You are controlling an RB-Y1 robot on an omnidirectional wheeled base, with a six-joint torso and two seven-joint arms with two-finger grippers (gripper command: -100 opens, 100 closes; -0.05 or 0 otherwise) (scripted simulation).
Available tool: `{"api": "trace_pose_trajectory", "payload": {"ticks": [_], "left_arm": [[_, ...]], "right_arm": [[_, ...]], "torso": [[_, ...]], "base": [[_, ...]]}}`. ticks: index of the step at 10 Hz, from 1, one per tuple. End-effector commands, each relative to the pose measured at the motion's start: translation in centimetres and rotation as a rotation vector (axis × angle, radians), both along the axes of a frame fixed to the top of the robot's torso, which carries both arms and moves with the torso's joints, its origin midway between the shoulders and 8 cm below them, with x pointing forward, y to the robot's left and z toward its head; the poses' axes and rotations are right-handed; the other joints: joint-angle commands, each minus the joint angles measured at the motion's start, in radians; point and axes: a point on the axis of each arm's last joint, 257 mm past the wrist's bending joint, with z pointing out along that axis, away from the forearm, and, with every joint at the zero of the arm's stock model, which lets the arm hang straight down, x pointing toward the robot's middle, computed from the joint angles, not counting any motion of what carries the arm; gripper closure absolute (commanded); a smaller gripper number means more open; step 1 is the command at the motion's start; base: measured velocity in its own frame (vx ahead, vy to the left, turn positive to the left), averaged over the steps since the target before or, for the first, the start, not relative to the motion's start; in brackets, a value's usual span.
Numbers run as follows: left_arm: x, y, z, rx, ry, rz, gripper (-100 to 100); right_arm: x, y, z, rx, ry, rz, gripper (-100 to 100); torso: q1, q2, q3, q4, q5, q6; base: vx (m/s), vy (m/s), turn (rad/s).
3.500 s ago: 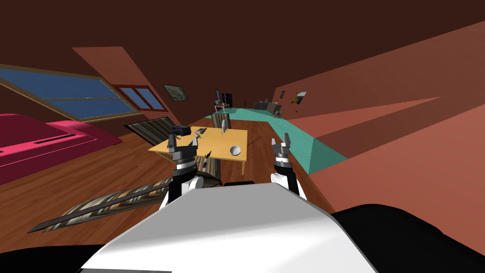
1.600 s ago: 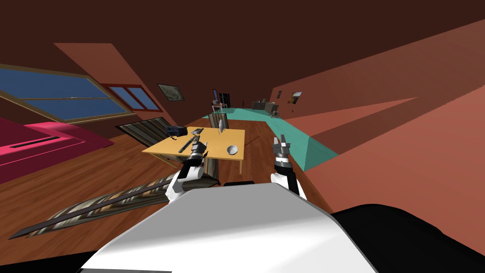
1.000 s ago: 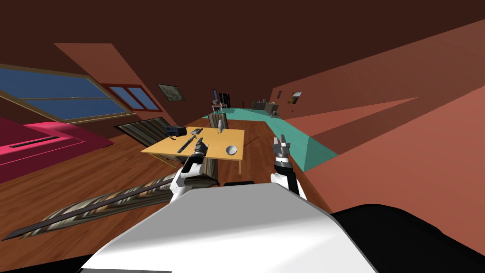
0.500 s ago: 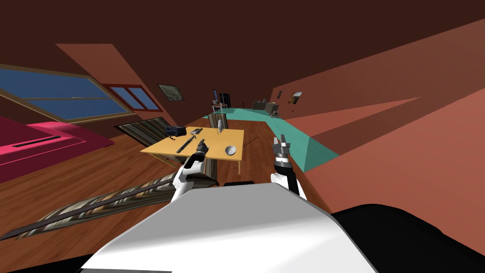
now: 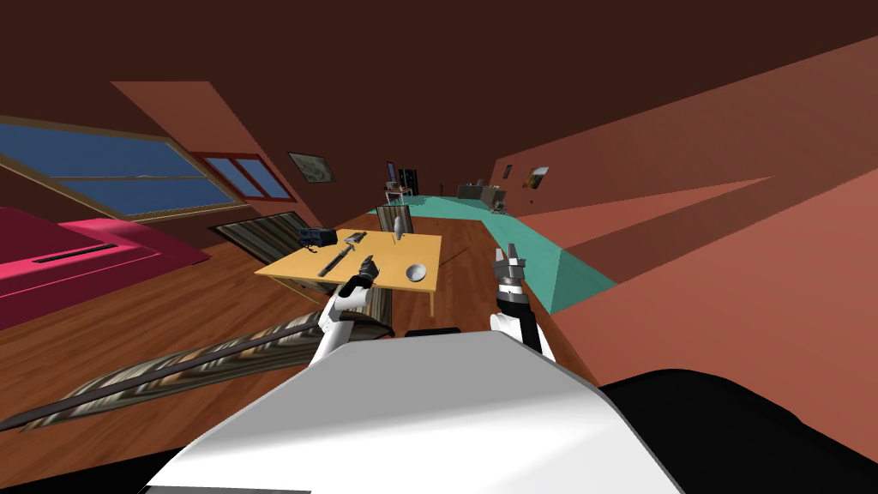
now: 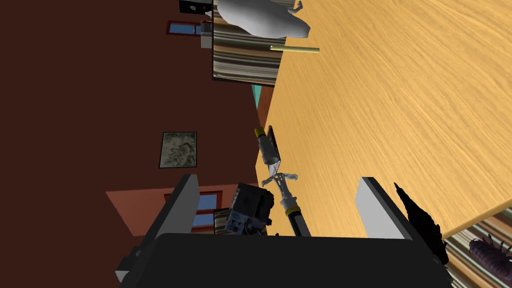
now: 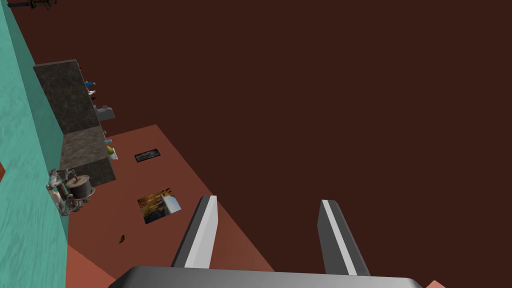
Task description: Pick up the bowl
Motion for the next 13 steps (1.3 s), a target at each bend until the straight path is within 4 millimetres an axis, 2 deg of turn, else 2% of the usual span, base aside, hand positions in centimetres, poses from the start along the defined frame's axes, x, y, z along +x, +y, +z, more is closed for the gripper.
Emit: {"api": "trace_pose_trajectory", "payload": {"ticks": [1,8,9,10,11,12,13], "left_arm": [[0.0,0.0,-1.1,-0.008,0.046,0.007,-100],[0.5,0.3,-7.3,-0.055,0.279,0.039,-100],[0.4,0.3,-7.6,-0.057,0.290,0.040,-100],[0.4,0.1,-8.9,-0.068,0.340,0.044,-100],[0.2,0.1,-9.0,-0.069,0.348,0.045,-100],[0.2,-0.2,-10.3,-0.080,0.397,0.048,-100],[0.0,-0.2,-10.4,-0.081,0.404,0.049,-100]], "right_arm": [[0.0,0.0,0.0,0.000,0.000,0.000,0],[0.0,0.0,0.0,0.000,0.000,0.000,0],[0.0,0.0,0.0,0.000,0.000,0.000,0],[0.0,0.0,0.0,0.000,0.000,0.000,0],[0.0,0.0,0.0,0.000,0.000,0.000,0],[0.0,0.0,0.0,0.000,0.000,0.000,0],[0.0,0.0,0.0,0.000,0.000,0.000,0]], "torso": [[0.000,0.000,0.000,0.000,0.000,0.000],[0.000,0.000,0.000,0.000,0.000,0.000],[-0.001,-0.001,0.000,0.000,0.000,0.000],[0.000,-0.001,0.000,0.000,0.000,0.000],[0.000,-0.001,0.000,0.000,0.000,0.000],[0.000,0.000,0.000,0.000,0.000,0.000],[0.000,0.000,0.000,0.000,0.000,0.000]], "base": [[0.019,-0.042,0.020],[0.026,-0.052,0.035],[0.032,-0.049,0.026],[0.029,-0.053,0.048],[0.019,-0.050,0.030],[0.029,-0.056,0.059],[0.028,-0.042,0.032]]}}
